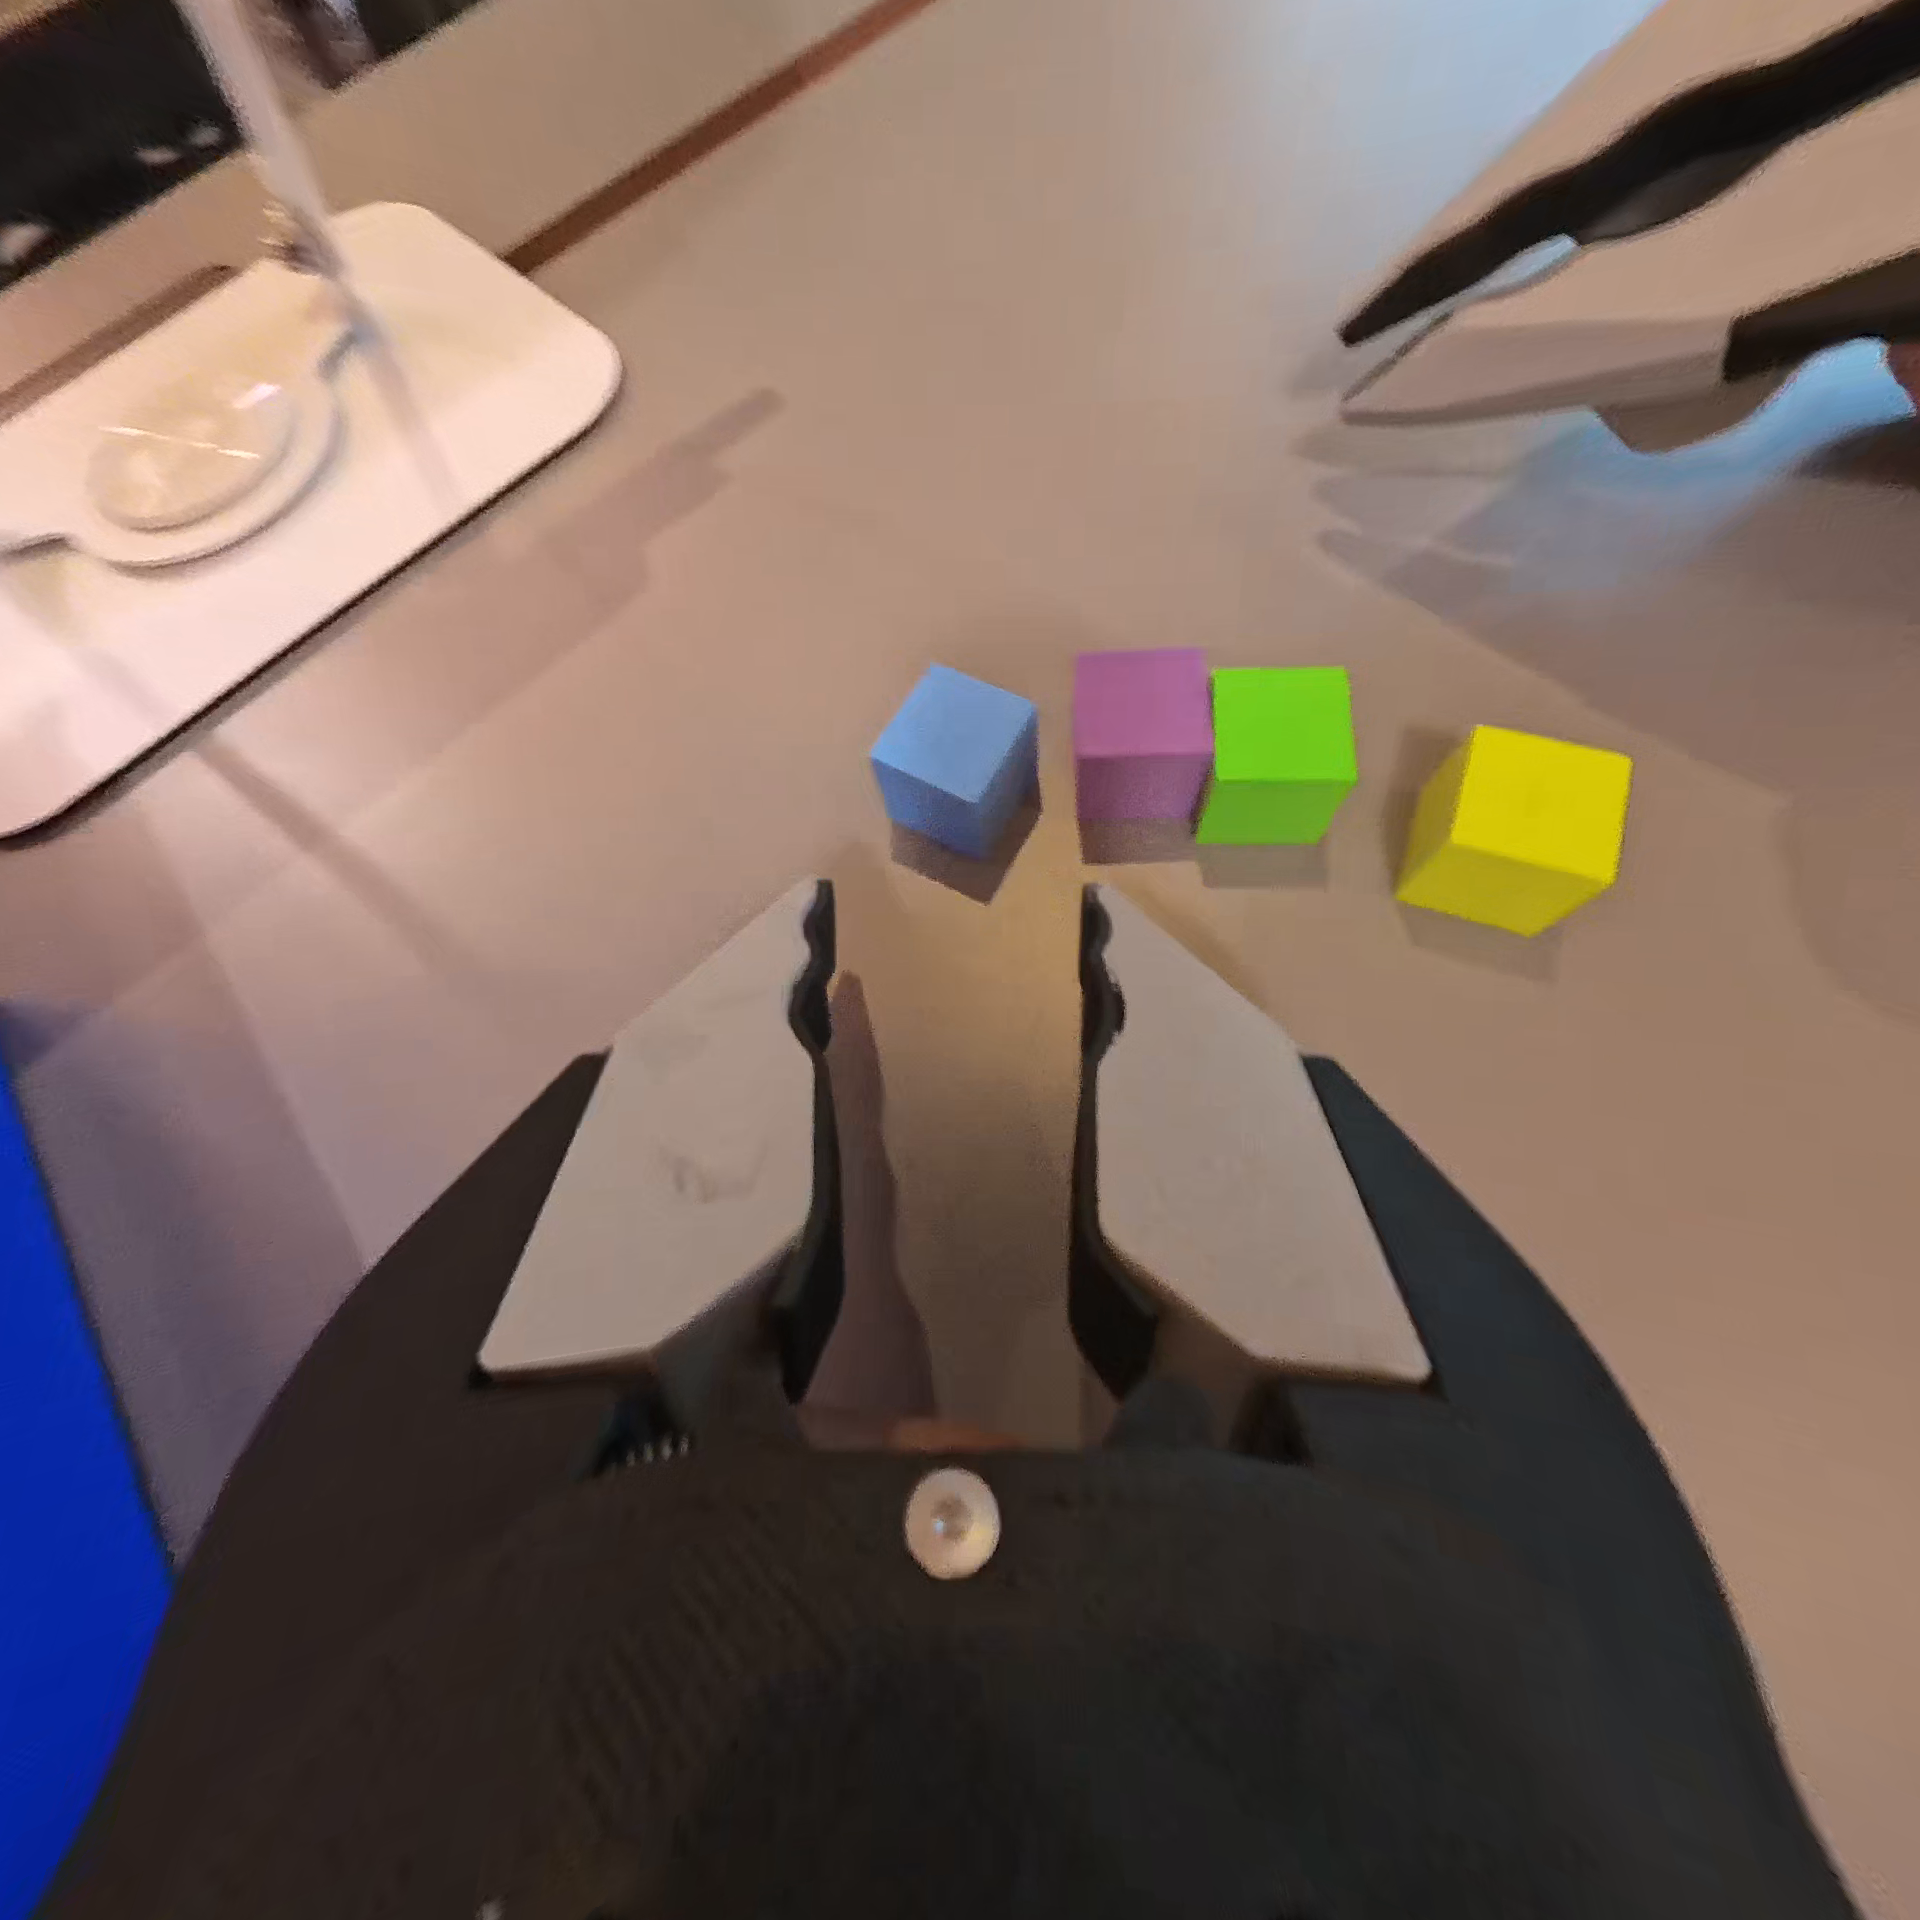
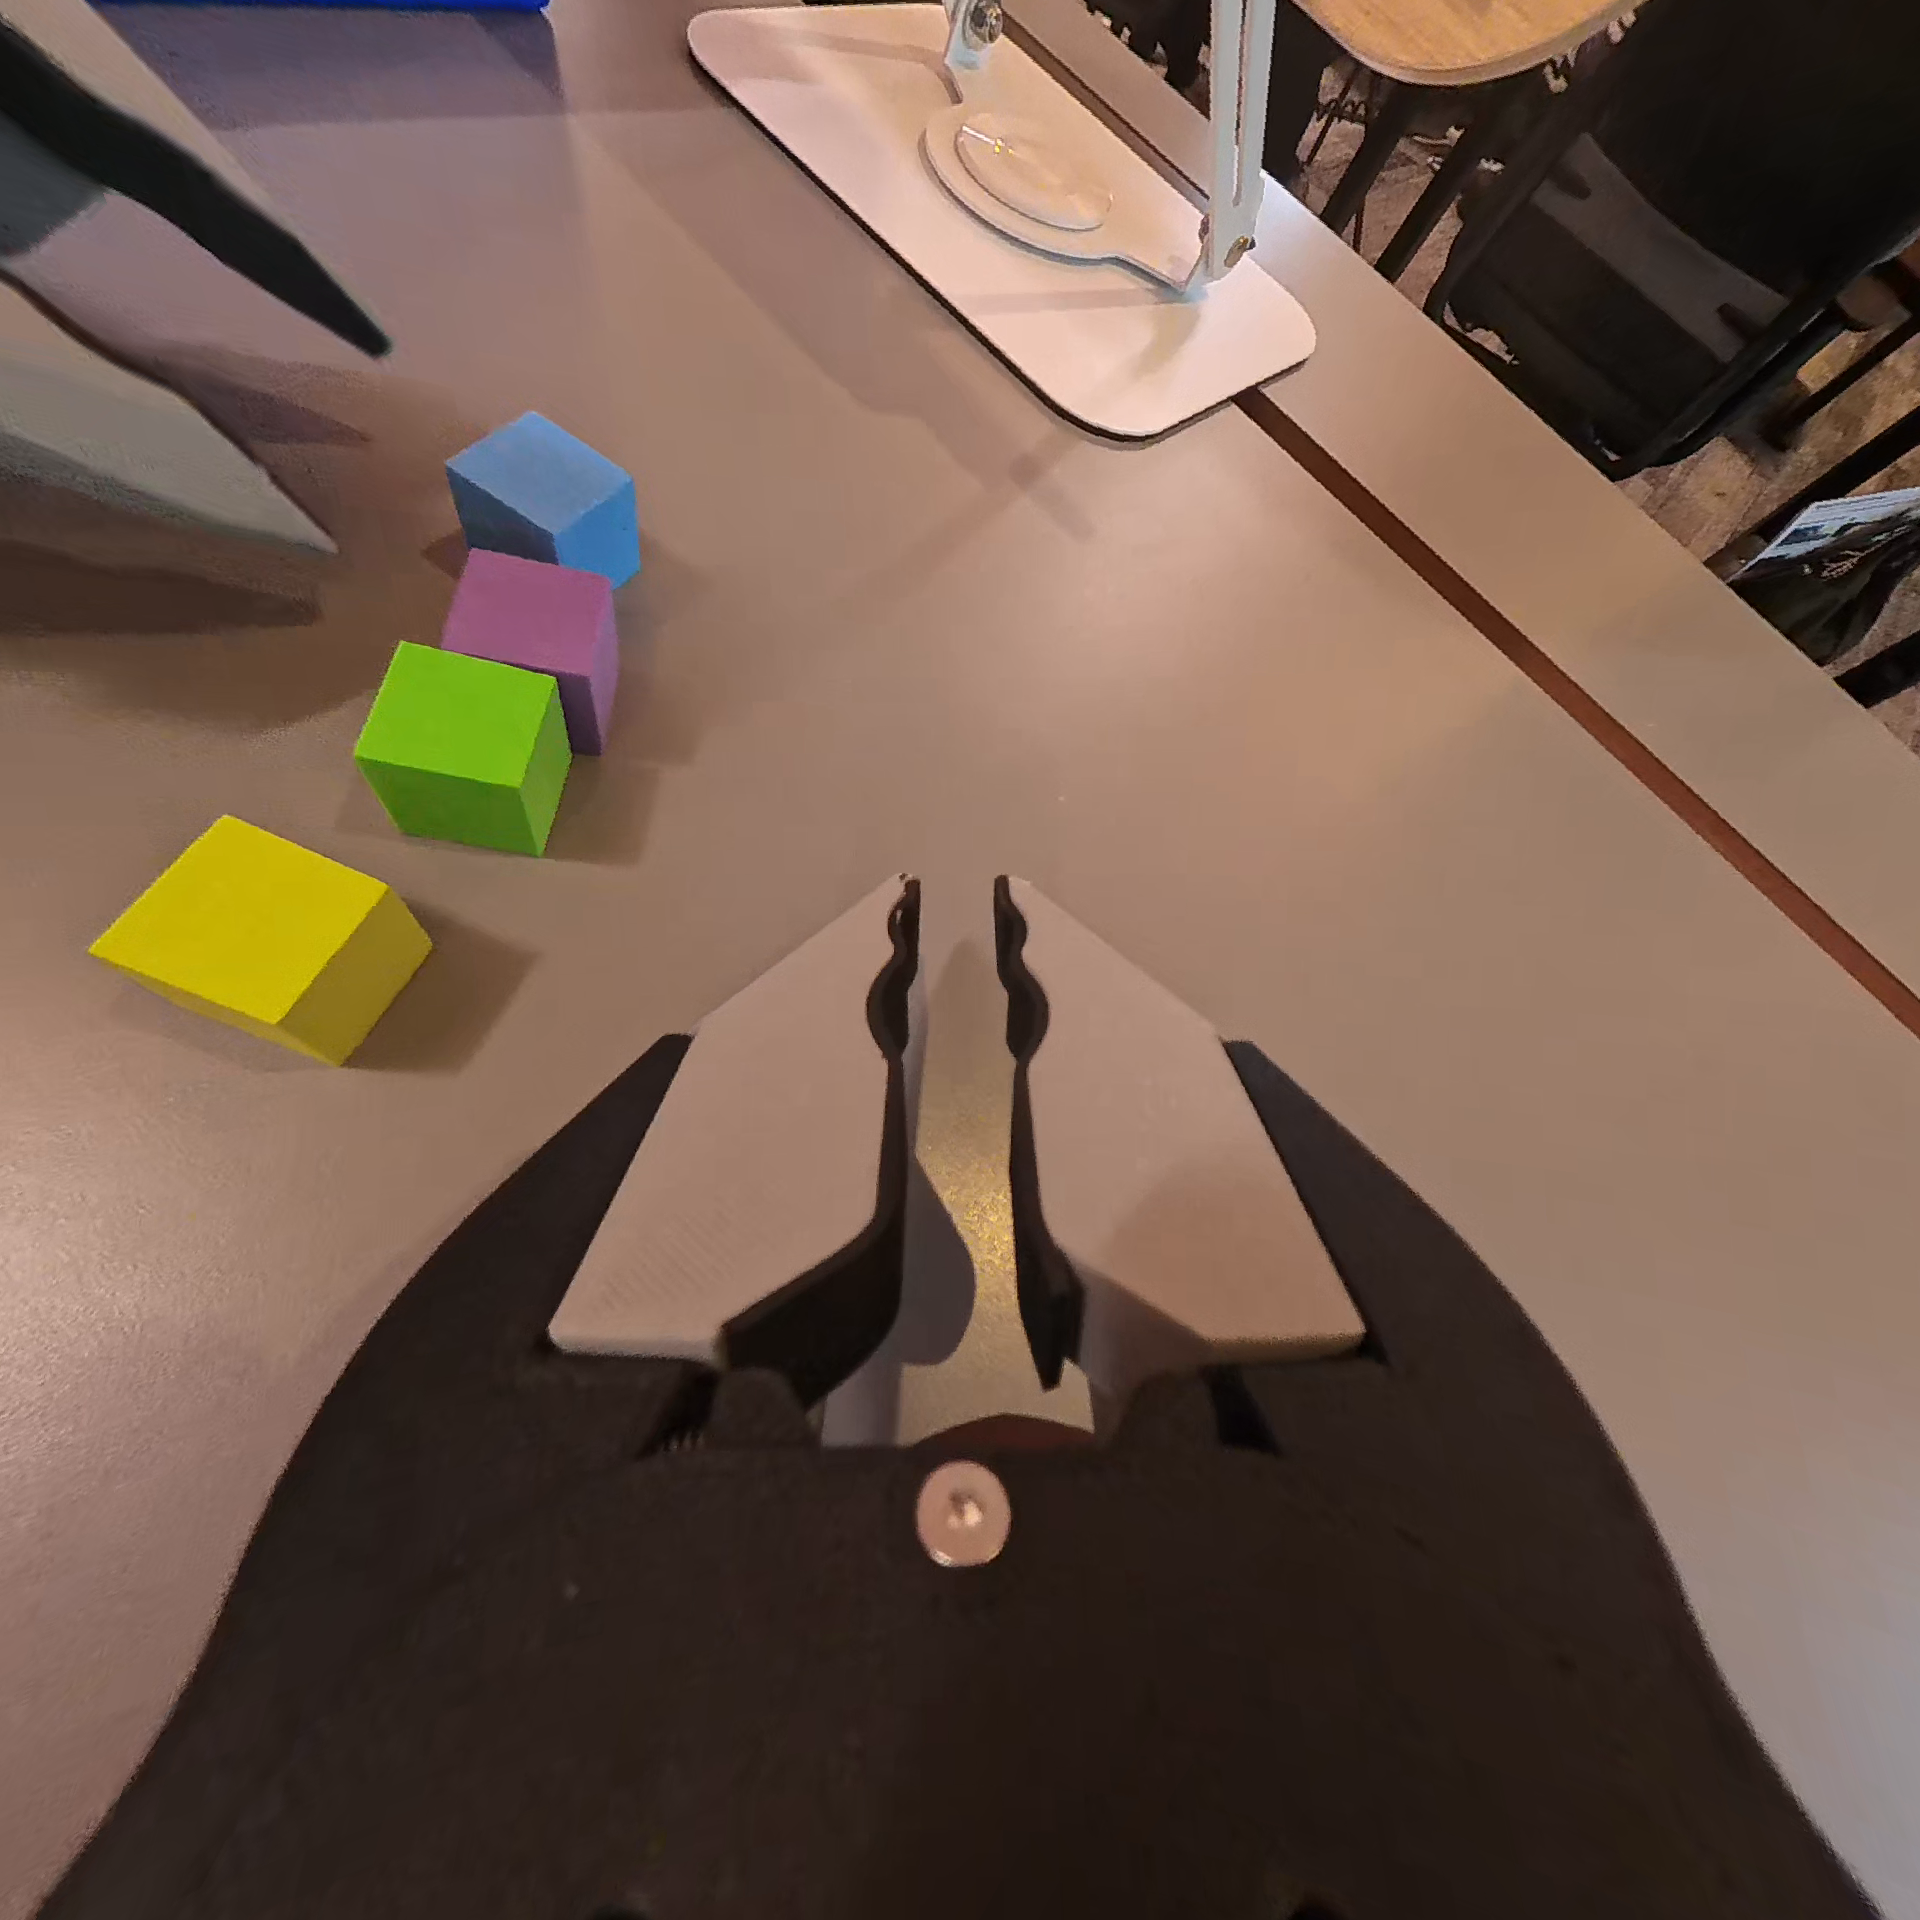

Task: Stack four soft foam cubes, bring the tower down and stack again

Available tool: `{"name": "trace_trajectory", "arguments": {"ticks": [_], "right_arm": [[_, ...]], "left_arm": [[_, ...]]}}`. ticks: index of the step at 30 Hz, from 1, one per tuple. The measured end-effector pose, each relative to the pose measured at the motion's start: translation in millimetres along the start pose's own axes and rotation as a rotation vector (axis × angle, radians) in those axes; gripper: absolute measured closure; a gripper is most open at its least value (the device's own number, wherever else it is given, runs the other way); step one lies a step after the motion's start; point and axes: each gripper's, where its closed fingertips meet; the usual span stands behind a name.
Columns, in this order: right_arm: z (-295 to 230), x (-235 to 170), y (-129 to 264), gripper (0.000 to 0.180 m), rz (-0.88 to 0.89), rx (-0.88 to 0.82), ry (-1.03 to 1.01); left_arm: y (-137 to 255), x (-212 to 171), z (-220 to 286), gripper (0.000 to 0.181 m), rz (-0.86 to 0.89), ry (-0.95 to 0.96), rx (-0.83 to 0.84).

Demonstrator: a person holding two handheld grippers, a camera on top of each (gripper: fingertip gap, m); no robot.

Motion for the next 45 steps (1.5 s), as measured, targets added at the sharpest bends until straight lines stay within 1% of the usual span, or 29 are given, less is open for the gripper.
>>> {"name": "trace_trajectory", "arguments": {"ticks": [2, 4, 6, 7, 9, 11, 12, 14, 17, 19, 22, 27, 29, 33, 37, 42, 45], "right_arm": [[-1, 0, -1, 0.168, 0.001, 0.010, -0.002], [-1, 0, -2, 0.168, 0.000, 0.018, -0.006], [-1, 1, -2, 0.168, 0.004, 0.024, -0.009], [-2, 1, -2, 0.168, 0.007, 0.027, -0.011], [-2, 2, -1, 0.168, 0.013, 0.036, -0.017], [-2, 2, -1, 0.168, 0.015, 0.044, -0.024], [-3, 2, -1, 0.168, 0.017, 0.047, -0.027], [-3, 3, 0, 0.168, 0.021, 0.053, -0.031], [-4, 2, 0, 0.168, 0.021, 0.058, -0.030], [-4, 2, 0, 0.168, 0.018, 0.056, -0.024], [-6, 1, -1, 0.167, 0.011, 0.056, -0.004], [-6, 1, -1, 0.166, 0.007, 0.041, 0.022], [-6, 1, -1, 0.165, 0.009, 0.039, 0.019], [-5, 1, -1, 0.165, 0.009, 0.045, 0.005], [-6, 0, -1, 0.164, 0.006, 0.051, 0.007], [-8, 0, -1, 0.164, 0.004, 0.057, 0.017], [-7, 1, 0, 0.164, 0.010, 0.056, 0.006]], "left_arm": [[-8, 0, -1, 0.135, -0.019, -0.055, -0.036], [-18, -1, -6, 0.130, -0.051, -0.120, -0.047], [-28, 2, -14, 0.121, -0.070, -0.145, -0.032], [-32, 3, -17, 0.121, -0.084, -0.144, -0.036], [-38, 5, -16, 0.128, -0.104, -0.119, -0.089], [-39, 3, -9, 0.153, -0.108, -0.097, -0.171], [-38, 3, -8, 0.154, -0.102, -0.090, -0.184], [-31, 0, -5, 0.154, -0.093, -0.075, -0.219], [-10, -11, 9, 0.155, -0.120, -0.062, -0.308], [10, -20, 21, 0.155, -0.148, -0.088, -0.379], [29, -32, 32, 0.155, -0.157, -0.137, -0.425], [43, -36, 59, 0.155, -0.087, -0.181, -0.521], [42, -35, 60, 0.155, -0.098, -0.235, -0.498], [36, -31, 66, 0.154, -0.088, -0.270, -0.483], [32, -26, 65, 0.143, -0.074, -0.298, -0.440], [35, -28, 72, 0.140, -0.084, -0.320, -0.460], [42, -26, 71, 0.129, -0.075, -0.316, -0.466]]}}
Point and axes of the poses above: each gripper's, where its closed fingertips meet, y back along the fingers, x out of its top, z = x × y across the jaws, and after that the axes turned 7 degrees about z, right-handed
